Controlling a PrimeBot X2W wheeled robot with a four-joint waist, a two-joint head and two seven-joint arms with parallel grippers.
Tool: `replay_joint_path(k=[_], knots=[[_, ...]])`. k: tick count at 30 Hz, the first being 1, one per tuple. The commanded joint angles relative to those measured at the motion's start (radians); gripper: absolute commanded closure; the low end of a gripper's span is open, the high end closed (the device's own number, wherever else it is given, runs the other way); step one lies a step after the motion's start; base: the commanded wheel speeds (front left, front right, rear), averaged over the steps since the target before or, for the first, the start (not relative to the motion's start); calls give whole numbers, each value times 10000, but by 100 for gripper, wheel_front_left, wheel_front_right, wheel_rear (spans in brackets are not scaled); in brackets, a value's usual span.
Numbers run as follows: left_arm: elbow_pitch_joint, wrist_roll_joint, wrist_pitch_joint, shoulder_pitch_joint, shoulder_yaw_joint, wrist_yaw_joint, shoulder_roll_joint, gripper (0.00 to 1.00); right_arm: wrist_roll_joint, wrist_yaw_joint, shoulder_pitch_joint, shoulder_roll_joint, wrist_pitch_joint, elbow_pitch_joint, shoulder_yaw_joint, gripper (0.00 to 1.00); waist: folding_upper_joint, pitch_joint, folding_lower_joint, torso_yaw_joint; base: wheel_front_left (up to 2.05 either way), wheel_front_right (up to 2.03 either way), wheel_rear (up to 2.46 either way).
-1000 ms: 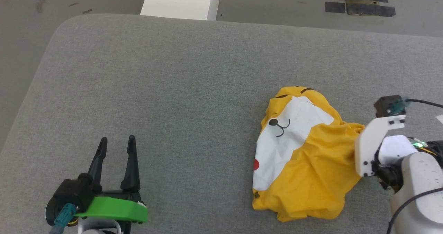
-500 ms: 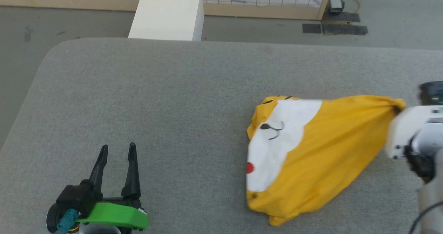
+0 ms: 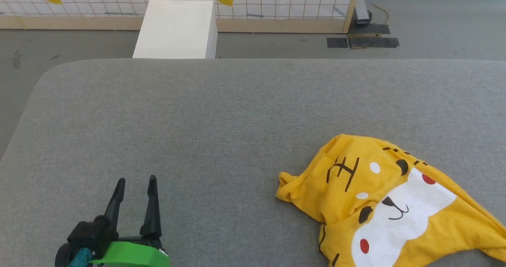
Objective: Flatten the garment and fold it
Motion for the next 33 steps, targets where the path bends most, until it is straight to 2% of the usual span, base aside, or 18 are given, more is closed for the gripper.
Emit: replay_joint_path(k=[1, 2, 3, 4, 5, 6, 10, 15, 20, 23, 27, 33], knots=[[22, 80, -38, 112, -41, -69, 5, 0, 90, -15, 51, 119, -167, 91, 87, 100, 0, -3, 0, -115, 0, 0, 0], [38, 79, -38, 115, -65, -69, 23, 0, 112, -15, 84, 175, -249, 209, 147, 100, 0, -14, 0, -161, 0, 0, 0], [60, 71, -38, 118, -91, -69, 42, 0, 136, -15, 89, 225, -350, 371, 233, 91, 0, -38, 0, -211, 0, 0, 0], [78, 65, -38, 122, -109, -70, 54, 0, 153, -15, 55, 259, -455, 535, 329, 77, 0, -63, 0, -255, 0, 0, 0], [91, 59, -38, 121, -117, -70, 62, 0, 174, -15, 9, 278, -531, 657, 396, 57, 0, -81, 0, -282, 0, 0, 0], [108, 50, -38, 117, -123, -70, 74, 0, 214, -15, -73, 294, -594, 799, 502, 0, 0, -107, 0, -312, 0, 0, 0], [171, 46, -38, 106, -119, -70, 87, 0, 415, -15, -528, 315, -686, 794, 835, 0, 0, -219, 0, -388, 0, 0, 0], [218, 29, -38, 129, -148, -70, 60, 0, 828, -15, -1196, 181, -356, -632, 1394, 0, 0, -342, 0, -366, 0, 0, 0], [231, -73, -38, 95, -172, -33, 10, 0, 1180, -15, -1576, 9, 711, -2431, 2689, 0, 0, -425, 0, -93, 0, 0, 0], [251, -127, -38, 90, -212, -10, -11, 0, 1447, -15, -1667, -116, 1343, -2997, 3700, 0, 0, -390, 0, 131, 0, 0, 0], [290, -186, -38, 54, -230, 12, -28, 0, 1958, -15, -1912, -47, 2447, -3018, 5104, 0, 0, -277, 0, 429, 0, 0, 0], [374, -226, -38, -99, -272, -1, -39, 0, 2242, -15, -2572, -464, 4167, -2020, 6969, 0, 0, -56, 0, 865, 0, 0, 0]])
